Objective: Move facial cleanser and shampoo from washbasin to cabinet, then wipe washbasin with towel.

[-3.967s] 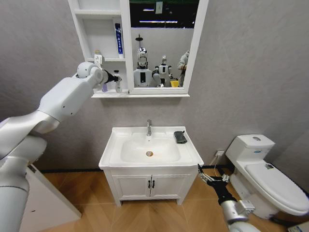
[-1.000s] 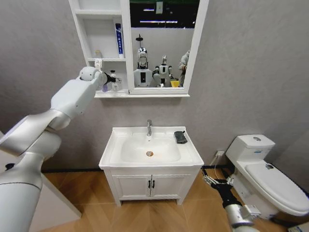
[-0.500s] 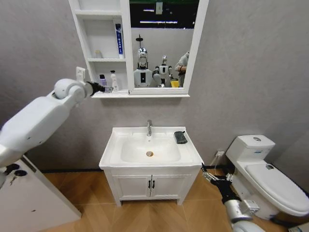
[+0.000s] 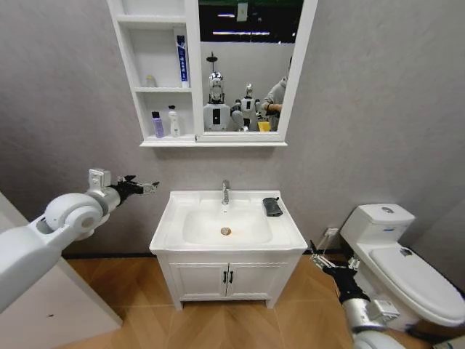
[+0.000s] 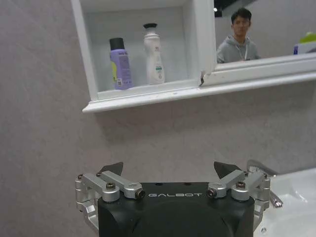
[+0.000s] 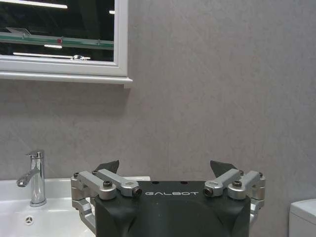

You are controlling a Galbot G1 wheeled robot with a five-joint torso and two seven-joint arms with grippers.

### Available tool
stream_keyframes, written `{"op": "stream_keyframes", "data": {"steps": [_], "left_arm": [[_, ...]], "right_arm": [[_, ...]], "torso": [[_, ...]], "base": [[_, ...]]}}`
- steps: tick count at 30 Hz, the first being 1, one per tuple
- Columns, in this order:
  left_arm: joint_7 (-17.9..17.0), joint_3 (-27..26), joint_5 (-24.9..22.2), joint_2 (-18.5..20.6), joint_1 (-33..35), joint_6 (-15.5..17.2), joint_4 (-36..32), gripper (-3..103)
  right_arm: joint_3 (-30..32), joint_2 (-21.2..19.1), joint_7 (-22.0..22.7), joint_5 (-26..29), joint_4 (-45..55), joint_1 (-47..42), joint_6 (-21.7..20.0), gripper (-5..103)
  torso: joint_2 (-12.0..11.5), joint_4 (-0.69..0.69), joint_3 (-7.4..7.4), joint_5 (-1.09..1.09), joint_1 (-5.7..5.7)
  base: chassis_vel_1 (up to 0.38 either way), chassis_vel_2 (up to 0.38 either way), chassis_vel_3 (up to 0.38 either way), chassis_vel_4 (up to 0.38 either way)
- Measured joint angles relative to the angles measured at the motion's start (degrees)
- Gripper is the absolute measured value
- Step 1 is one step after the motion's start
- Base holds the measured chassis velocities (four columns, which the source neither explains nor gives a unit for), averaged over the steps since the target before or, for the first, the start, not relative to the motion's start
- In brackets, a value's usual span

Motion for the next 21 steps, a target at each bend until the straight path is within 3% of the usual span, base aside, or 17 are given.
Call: {"op": "stream_keyframes", "data": {"steps": [2,3,6,7,9,12,14,15,16,17,20,21], "left_arm": [[1.30,-10.57,3.83,-2.85,11.27,-1.54,-1.98,100],[1.30,-10.57,3.83,-2.85,11.27,-1.54,-1.98,100],[5.95,-25.41,11.04,-8.54,29.17,-4.65,-3.07,100],[5.95,-25.41,11.04,-8.54,29.17,-4.65,-3.07,100],[10.34,-32.21,16.84,-13.01,38.99,-7.35,-2.96,100],[12.72,-34.65,21.02,-15.36,42.06,-9.15,-2.37,100],[17.17,-40.06,25.44,-22.61,48.25,-11.80,-2.59,100],[17.17,-40.06,25.44,-22.61,48.25,-11.80,-2.59,100],[18.74,-41.80,26.22,-26.49,51.55,-12.76,-3.25,100],[18.74,-41.80,26.22,-26.49,51.55,-12.76,-3.25,100],[20.47,-43.77,27.87,-35.61,58.92,-13.75,-6.46,100],[20.47,-43.77,27.87,-35.61,58.92,-13.75,-6.46,100]], "right_arm": [[-0.51,0.05,0.18,-0.47,0.15,0.02,-0.06,100],[-0.51,0.05,0.18,-0.47,0.15,0.02,-0.06,100],[-0.75,-0.24,0.18,-0.80,0.06,0.16,-0.17,100],[-0.75,-0.24,0.18,-0.80,0.06,0.16,-0.17,100],[-0.41,-0.68,-0.22,-0.97,-0.65,0.20,-0.08,100],[-0.02,-0.94,-0.73,-1.06,-1.17,0.26,0.13,100],[0.45,-1.19,-2.54,-1.29,-2.60,0.76,0.55,100],[0.45,-1.19,-2.54,-1.29,-2.60,0.76,0.55,100],[-0.02,-1.10,-3.10,-1.29,-3.48,1.57,0.57,100],[-0.02,-1.10,-3.10,-1.29,-3.48,1.57,0.57,100],[-1.92,-0.49,-3.43,-0.37,-5.71,4.49,0.47,100],[-1.92,-0.49,-3.43,-0.37,-5.71,4.49,0.47,100]], "torso": [[0.00,0.02,-0.01,0.06,0.00],[0.00,0.02,-0.01,0.06,0.00],[0.00,0.05,-0.01,-0.04,0.00],[0.00,0.05,-0.01,-0.04,0.00],[0.01,0.07,-0.01,0.03,-0.01],[0.00,0.07,-0.01,0.02,-0.01],[0.01,0.03,-0.01,0.03,-0.01],[0.01,0.03,-0.01,0.03,-0.01],[0.00,0.03,-0.01,0.02,-0.01],[0.00,0.03,-0.01,0.02,-0.01],[0.01,0.07,-0.01,0.04,-0.01],[0.01,0.07,-0.01,0.04,-0.01]], "base": [[0.000,0.000,0.000,0.000],[0.000,0.000,0.000,0.000],[0.000,0.000,0.000,0.000],[0.000,0.000,0.000,0.000],[0.000,0.000,0.000,0.000],[0.000,0.000,0.000,0.000],[0.000,0.000,0.000,0.000],[0.000,0.000,0.000,0.000],[0.000,0.000,0.000,0.000],[0.000,0.000,0.000,0.000],[0.000,0.000,0.000,0.000],[0.000,0.000,0.000,0.000]]}}
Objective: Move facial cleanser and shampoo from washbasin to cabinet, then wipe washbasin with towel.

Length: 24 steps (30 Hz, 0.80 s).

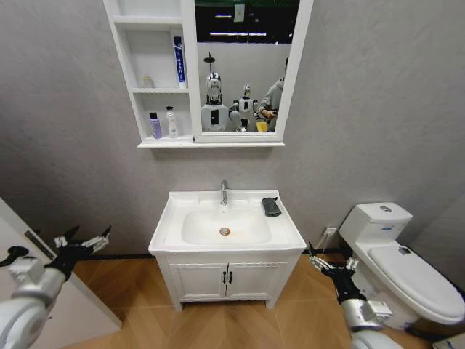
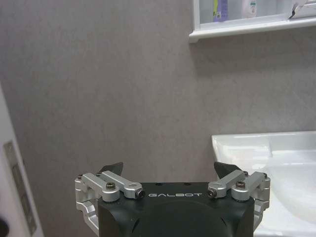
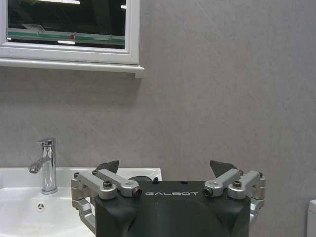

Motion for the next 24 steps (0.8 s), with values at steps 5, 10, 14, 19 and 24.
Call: {"op": "stream_keyframes", "data": {"steps": [5,10,14,19,24], "left_arm": [[1.98,3.06,2.48,-6.57,3.22,-1.43,-2.20,100],[2.20,6.39,6.18,-11.28,1.53,-1.67,-2.93,100],[2.19,6.41,7.67,-12.00,0.37,-1.77,-3.42,100],[1.49,5.56,7.21,-10.56,-0.50,-0.79,-4.02,100],[1.32,5.54,7.02,-10.29,-0.64,-0.57,-4.04,100]], "right_arm": [[-0.62,-2.30,-0.35,2.51,0.76,0.91,-0.47,100],[-0.33,-3.99,-1.37,4.69,2.25,-0.72,-0.44,100],[-0.09,-3.00,-1.53,4.95,3.22,-2.46,-0.25,100],[0.02,-2.14,-1.72,4.88,2.87,-3.19,0.03,100],[-0.11,-1.36,1.12,2.59,2.04,-2.77,-0.33,100]], "torso": [[0.00,-0.02,0.00,-0.01,0.00],[0.00,-0.03,0.01,-0.02,0.00],[0.00,-0.04,0.01,-0.01,0.00],[0.00,-0.04,0.01,-0.02,0.00],[0.00,-0.03,0.02,-0.02,0.00]], "base": [[0.000,0.000,0.000,0.000],[0.000,0.000,0.000,0.000],[0.000,0.000,0.000,0.000],[0.000,0.000,0.000,0.000],[0.000,0.000,0.000,0.000]]}}
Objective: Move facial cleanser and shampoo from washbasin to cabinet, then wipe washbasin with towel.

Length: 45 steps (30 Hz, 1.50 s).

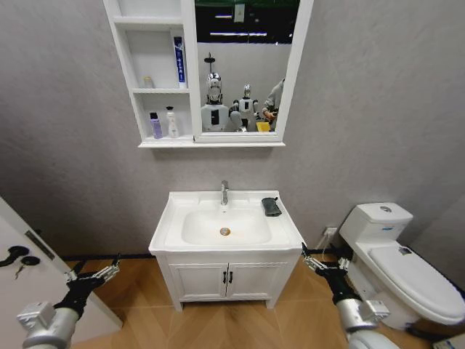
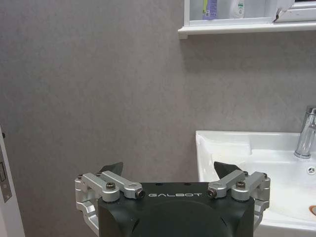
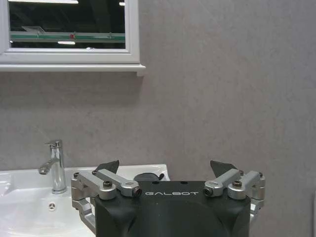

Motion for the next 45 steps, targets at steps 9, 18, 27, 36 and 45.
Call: {"op": "stream_keyframes", "data": {"steps": [9,18,27,36,45], "left_arm": [[-0.10,0.02,-0.13,0.15,-0.11,0.06,0.00,100],[-0.14,0.06,-0.20,0.22,-0.17,0.11,0.03,100],[-0.17,0.10,-0.23,0.24,-0.19,0.15,0.06,100],[-0.18,0.11,-0.25,0.28,-0.19,0.16,0.09,100],[-0.18,0.12,-0.25,0.29,-0.19,0.16,0.10,100]], "right_arm": [[0.10,-0.22,0.25,-2.06,0.59,-0.22,0.27,100],[0.13,-0.10,-0.29,-1.79,2.13,-1.25,-0.33,100],[0.16,-0.74,-0.36,-0.06,2.68,-1.28,-0.56,100],[-0.23,0.02,-0.49,-0.20,2.88,-1.33,-0.04,100],[-0.16,-3.85,5.25,-0.60,3.74,0.49,-6.70,100]], "torso": [[0.00,0.00,0.00,-0.01,0.00],[0.00,0.00,-0.01,-0.01,0.00],[0.00,0.00,-0.01,0.00,0.00],[0.00,0.00,0.00,0.00,0.01],[-0.03,-0.01,0.01,-0.01,0.04]], "base": [[0.000,0.000,0.000,0.000],[0.000,0.000,0.000,0.000],[0.000,0.000,0.000,0.000],[-0.114,0.101,0.119,-0.110],[-0.085,0.097,0.096,-0.089]]}}
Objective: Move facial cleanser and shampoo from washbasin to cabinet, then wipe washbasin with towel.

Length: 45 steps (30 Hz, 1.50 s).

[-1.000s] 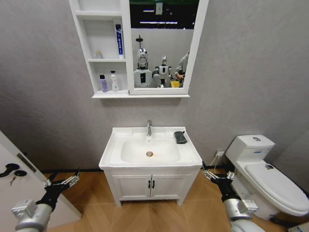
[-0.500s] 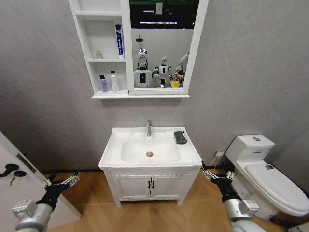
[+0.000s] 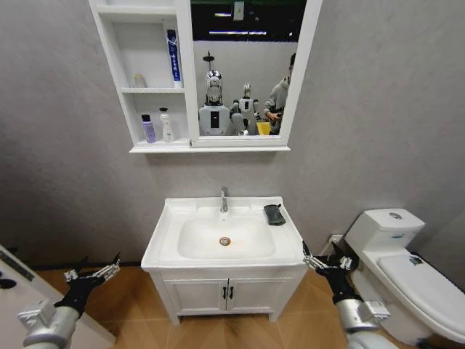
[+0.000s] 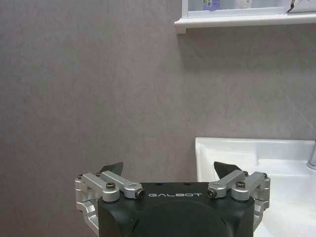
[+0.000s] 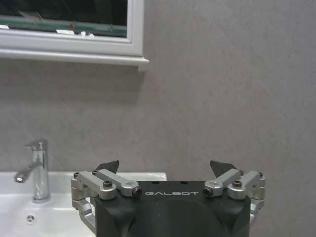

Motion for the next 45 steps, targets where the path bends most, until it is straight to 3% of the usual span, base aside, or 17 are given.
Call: {"op": "stream_keyframes", "data": {"steps": [1,2,5,6,8,9,10,11,14,16,17,19,20,27,30,33,45], "left_arm": [[0.00,0.00,0.00,0.01,0.00,0.00,0.00,100],[0.00,0.00,0.00,0.01,0.00,0.00,0.00,100],[-0.01,0.00,0.00,0.00,0.01,0.00,0.00,100],[-0.01,0.00,0.00,0.00,0.01,0.00,0.00,100],[-0.01,0.00,0.00,0.00,0.01,0.00,0.00,100],[-0.01,0.00,0.00,0.00,0.01,0.00,0.00,100],[-0.01,0.00,0.00,0.00,0.01,0.00,0.00,100],[-0.01,0.00,0.00,0.00,0.01,0.00,0.00,100],[0.01,0.00,0.00,0.01,0.01,0.00,0.00,100],[0.00,0.00,0.00,0.01,0.00,-0.01,0.00,100],[0.00,0.00,0.00,0.01,0.00,-0.01,0.00,100],[-0.01,0.00,-0.01,0.01,0.01,-0.01,0.01,100],[-0.01,0.00,-0.01,0.01,0.01,-0.01,0.01,100],[0.00,0.00,-0.01,0.00,0.00,-0.02,0.01,100],[0.00,0.00,-0.01,0.00,0.00,-0.02,0.01,100],[0.00,0.00,-0.01,0.00,0.00,-0.02,0.01,100],[0.00,0.00,-0.01,0.00,0.00,-0.02,0.01,100]], "right_arm": [[0.05,-2.23,2.02,1.34,0.01,1.29,-3.28,100],[0.05,-2.23,2.02,1.34,0.01,1.29,-3.28,100],[-0.39,-8.94,8.16,8.55,-0.17,7.05,-13.33,100],[-0.39,-8.94,8.16,8.55,-0.17,7.05,-13.33,100],[-1.11,-12.17,11.35,15.65,-0.91,11.92,-19.95,100],[-2.02,-14.01,13.31,22.00,-2.05,15.77,-24.31,100],[-2.02,-14.01,13.31,22.00,-2.05,15.77,-24.31,100],[-3.34,-15.41,14.75,26.73,-3.67,19.09,-26.94,100],[-4.70,-16.39,15.48,29.21,-5.31,21.75,-28.31,100],[-10.33,-18.58,17.74,35.40,-10.79,30.71,-31.34,100],[-10.33,-18.58,17.74,35.40,-10.79,30.71,-31.34,100],[-16.87,-19.03,19.19,38.15,-16.02,40.24,-32.73,100],[-16.87,-19.03,19.19,38.15,-16.02,40.24,-32.73,100],[-33.43,-15.55,19.91,37.29,-28.36,58.39,-33.47,100],[-35.47,-14.87,19.83,36.86,-30.75,60.91,-33.46,100],[-39.48,-11.63,19.13,35.49,-39.84,67.52,-33.09,100],[-44.09,-7.07,15.91,33.34,-54.12,72.88,-32.21,100]], "torso": [[0.01,0.00,-0.01,-0.01,-0.03],[0.01,0.00,-0.01,-0.01,-0.03],[0.04,0.01,-0.02,0.00,-0.07],[0.04,0.01,-0.02,0.00,-0.07],[0.04,0.01,-0.02,0.02,-0.07],[0.04,0.01,-0.02,0.01,-0.06],[0.04,0.01,-0.02,0.01,-0.06],[0.03,0.01,-0.01,0.01,-0.05],[0.03,0.01,-0.01,0.01,-0.04],[0.02,0.00,0.00,0.02,-0.03],[0.02,0.00,0.00,0.02,-0.03],[0.02,0.01,-0.01,0.00,-0.03],[0.02,0.01,-0.01,0.00,-0.03],[0.02,0.02,0.00,0.00,-0.03],[0.02,0.03,0.00,-0.01,-0.03],[0.02,0.03,0.00,-0.01,-0.03],[0.02,0.01,-0.01,0.00,-0.03]], "base": [[0.000,0.000,0.000,0.000],[0.000,0.000,0.000,0.000],[0.027,-0.030,-0.025,0.012],[0.059,-0.040,-0.045,0.018],[0.030,-0.020,-0.015,0.017],[0.000,0.000,0.000,0.000],[0.000,0.000,0.000,0.000],[0.000,0.000,0.000,0.000],[0.000,0.000,0.000,0.000],[0.000,0.000,0.000,0.000],[0.000,0.000,0.000,0.000],[0.000,0.000,0.000,0.000],[0.000,0.000,0.000,0.000],[0.000,0.000,0.000,0.000],[0.000,0.000,0.000,0.000],[0.000,0.000,0.000,0.000],[0.000,0.000,0.000,0.000]]}}
